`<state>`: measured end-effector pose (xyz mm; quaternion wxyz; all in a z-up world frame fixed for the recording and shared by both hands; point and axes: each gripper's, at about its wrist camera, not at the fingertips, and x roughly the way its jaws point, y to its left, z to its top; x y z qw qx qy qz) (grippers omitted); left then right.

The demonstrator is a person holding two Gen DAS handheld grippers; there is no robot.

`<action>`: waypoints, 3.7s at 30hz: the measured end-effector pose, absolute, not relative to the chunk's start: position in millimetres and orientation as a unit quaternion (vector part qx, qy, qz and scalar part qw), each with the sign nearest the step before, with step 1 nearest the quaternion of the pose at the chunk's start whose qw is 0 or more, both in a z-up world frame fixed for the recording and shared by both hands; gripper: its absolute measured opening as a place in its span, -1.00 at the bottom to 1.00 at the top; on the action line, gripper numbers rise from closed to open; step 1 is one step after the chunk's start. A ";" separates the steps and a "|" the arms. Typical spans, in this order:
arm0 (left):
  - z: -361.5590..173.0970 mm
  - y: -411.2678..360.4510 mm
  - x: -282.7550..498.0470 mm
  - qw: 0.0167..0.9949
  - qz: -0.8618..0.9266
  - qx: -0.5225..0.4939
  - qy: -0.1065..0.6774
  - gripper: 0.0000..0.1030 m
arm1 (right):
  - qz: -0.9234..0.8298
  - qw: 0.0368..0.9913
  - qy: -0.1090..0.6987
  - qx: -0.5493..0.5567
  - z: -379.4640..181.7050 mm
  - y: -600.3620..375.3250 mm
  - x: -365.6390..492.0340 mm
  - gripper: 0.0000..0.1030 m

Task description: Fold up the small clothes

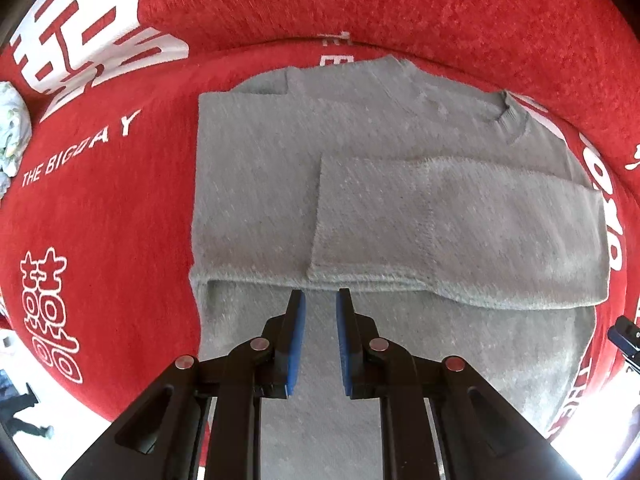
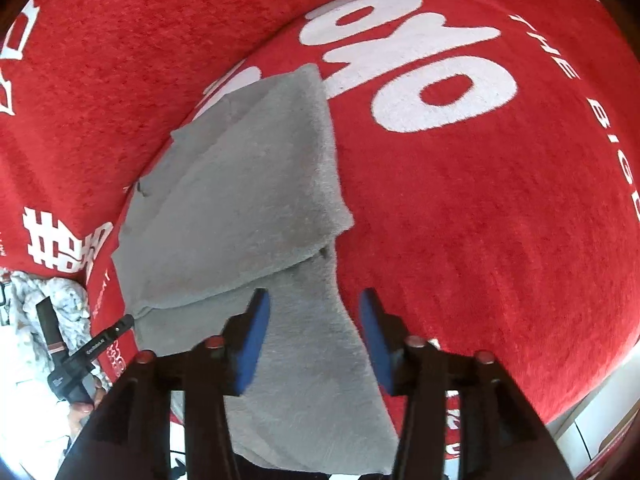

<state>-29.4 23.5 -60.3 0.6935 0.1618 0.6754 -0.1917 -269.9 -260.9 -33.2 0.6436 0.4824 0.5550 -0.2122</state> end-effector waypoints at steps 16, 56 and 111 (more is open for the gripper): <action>-49.5 10.9 -56.5 0.693 -0.174 0.160 0.681 -0.13 | -0.151 0.651 0.575 0.472 -29.4 -255.7 -250.4 0.38; -151.0 213.8 -199.3 0.609 -0.176 0.109 0.766 0.98 | -0.029 0.543 0.658 0.520 -133.9 -77.1 -400.7 0.62; -23.9 106.7 -40.1 0.697 -0.236 0.040 0.676 -0.56 | -0.073 0.667 0.552 0.495 -53.2 -242.5 -250.7 0.32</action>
